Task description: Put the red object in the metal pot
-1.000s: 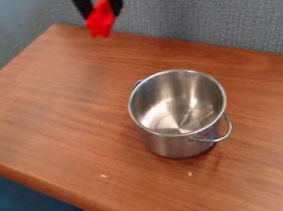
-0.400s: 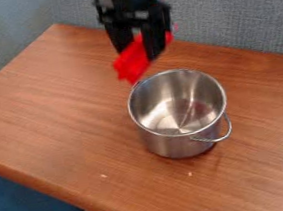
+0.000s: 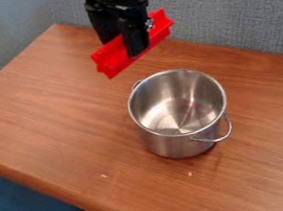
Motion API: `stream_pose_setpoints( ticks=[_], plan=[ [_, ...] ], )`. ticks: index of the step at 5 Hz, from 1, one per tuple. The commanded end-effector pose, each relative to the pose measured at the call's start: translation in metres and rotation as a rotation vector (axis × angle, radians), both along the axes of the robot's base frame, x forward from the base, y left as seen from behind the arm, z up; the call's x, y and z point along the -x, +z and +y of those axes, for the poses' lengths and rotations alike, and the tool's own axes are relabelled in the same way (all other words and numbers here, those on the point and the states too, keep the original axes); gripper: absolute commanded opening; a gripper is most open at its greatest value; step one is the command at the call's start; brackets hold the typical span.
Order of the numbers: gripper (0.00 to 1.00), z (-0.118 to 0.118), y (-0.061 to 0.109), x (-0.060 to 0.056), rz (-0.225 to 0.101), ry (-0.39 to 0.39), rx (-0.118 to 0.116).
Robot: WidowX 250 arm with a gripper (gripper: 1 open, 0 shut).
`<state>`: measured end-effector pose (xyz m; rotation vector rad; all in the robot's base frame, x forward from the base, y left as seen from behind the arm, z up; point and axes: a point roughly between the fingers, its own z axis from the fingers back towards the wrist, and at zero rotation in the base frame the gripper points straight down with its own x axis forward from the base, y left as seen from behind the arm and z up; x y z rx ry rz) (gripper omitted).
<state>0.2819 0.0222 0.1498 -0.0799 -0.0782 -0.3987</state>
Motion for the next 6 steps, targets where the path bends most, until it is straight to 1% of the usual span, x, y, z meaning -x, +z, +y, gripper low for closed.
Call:
stream_pose_setpoints(
  ticks=[1,2,3,4,5,6],
  plan=[
    [0.00,-0.006,0.005,0.004,-0.076,-0.142,-0.001],
    [0.00,-0.016,-0.013,0.008,-0.081,-0.281,-0.002],
    [0.00,-0.037,-0.021,-0.001,-0.094,-0.257,-0.015],
    [0.00,-0.065,-0.030,-0.012,-0.105,-0.224,-0.031],
    [0.00,-0.068,-0.029,-0.014,-0.073,-0.181,-0.022],
    [0.00,-0.062,-0.023,-0.014,-0.042,-0.144,-0.010]
  ],
)
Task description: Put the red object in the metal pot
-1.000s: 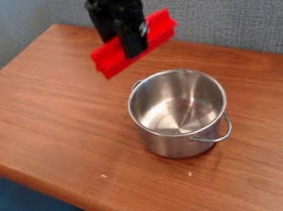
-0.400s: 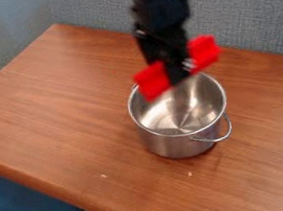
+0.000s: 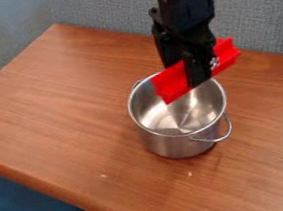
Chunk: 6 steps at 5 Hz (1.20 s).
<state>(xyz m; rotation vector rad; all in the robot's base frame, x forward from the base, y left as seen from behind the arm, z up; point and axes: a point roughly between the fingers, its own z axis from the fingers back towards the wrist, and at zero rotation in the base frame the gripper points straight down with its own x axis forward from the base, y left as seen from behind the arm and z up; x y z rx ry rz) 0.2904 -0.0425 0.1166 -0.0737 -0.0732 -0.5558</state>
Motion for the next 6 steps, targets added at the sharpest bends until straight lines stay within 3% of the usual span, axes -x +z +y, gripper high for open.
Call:
stream_pose_setpoints(
  ticks=[1,3,5,6],
  plan=[
    [0.00,0.011,0.018,-0.007,-0.007,0.056,0.013],
    [0.00,0.015,0.015,-0.002,0.080,0.155,0.038],
    [0.00,0.028,0.016,-0.009,0.118,0.258,0.056],
    [0.00,0.011,0.009,-0.009,0.134,0.223,0.059]
  ],
)
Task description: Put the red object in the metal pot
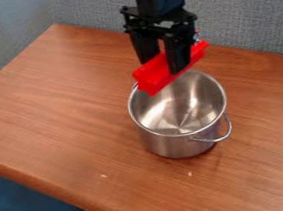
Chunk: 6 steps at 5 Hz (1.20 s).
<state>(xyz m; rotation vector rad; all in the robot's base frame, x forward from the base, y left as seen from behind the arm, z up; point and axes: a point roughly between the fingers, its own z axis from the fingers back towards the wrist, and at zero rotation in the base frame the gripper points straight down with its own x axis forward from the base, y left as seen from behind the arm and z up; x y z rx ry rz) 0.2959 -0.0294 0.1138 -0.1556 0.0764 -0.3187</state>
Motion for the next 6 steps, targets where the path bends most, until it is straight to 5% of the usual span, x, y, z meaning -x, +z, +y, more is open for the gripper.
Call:
stream_pose_setpoints(
  ticks=[1,2,4,6],
  plan=[
    [0.00,-0.021,0.003,-0.001,-0.028,-0.040,0.014],
    [1.00,-0.031,-0.004,-0.005,-0.016,-0.041,0.004],
    [1.00,-0.041,-0.041,-0.012,0.014,0.009,-0.091],
    [1.00,-0.038,-0.057,-0.002,0.044,0.066,-0.101]
  ],
)
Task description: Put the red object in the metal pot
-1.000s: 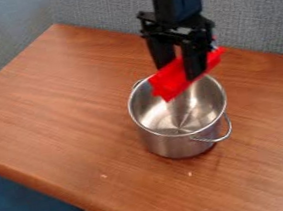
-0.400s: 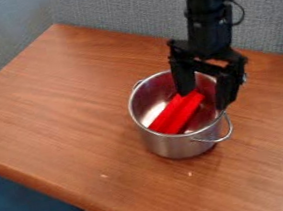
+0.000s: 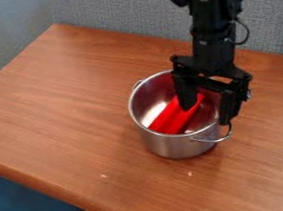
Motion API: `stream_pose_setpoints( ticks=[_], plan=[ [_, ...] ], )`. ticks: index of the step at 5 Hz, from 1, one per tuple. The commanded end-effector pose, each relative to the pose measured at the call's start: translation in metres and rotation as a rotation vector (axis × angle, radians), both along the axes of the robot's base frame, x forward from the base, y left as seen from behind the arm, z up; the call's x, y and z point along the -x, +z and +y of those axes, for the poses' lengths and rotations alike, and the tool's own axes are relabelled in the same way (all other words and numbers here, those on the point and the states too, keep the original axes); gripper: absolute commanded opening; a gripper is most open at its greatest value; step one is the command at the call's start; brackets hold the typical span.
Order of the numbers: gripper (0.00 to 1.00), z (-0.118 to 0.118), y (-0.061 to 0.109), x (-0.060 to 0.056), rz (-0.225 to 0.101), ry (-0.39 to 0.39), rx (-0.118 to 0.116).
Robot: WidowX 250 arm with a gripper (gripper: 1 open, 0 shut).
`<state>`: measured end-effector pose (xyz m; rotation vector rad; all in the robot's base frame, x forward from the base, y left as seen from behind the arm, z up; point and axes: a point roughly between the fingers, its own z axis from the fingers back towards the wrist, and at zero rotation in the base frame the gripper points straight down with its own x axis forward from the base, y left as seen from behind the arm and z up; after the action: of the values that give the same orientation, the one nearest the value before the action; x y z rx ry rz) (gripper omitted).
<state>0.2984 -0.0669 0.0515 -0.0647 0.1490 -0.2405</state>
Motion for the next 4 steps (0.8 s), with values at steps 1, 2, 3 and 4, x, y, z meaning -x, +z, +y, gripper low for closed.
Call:
stream_pose_setpoints(
  ticks=[1,2,3,4],
  plan=[
    [1.00,-0.015,-0.001,0.005,0.029,0.001,-0.003],
    [1.00,-0.028,-0.005,0.008,0.070,0.013,-0.009],
    [1.00,-0.042,-0.011,0.010,0.114,0.022,-0.012],
    [1.00,-0.048,0.016,0.008,0.094,0.043,-0.042]
  ],
)
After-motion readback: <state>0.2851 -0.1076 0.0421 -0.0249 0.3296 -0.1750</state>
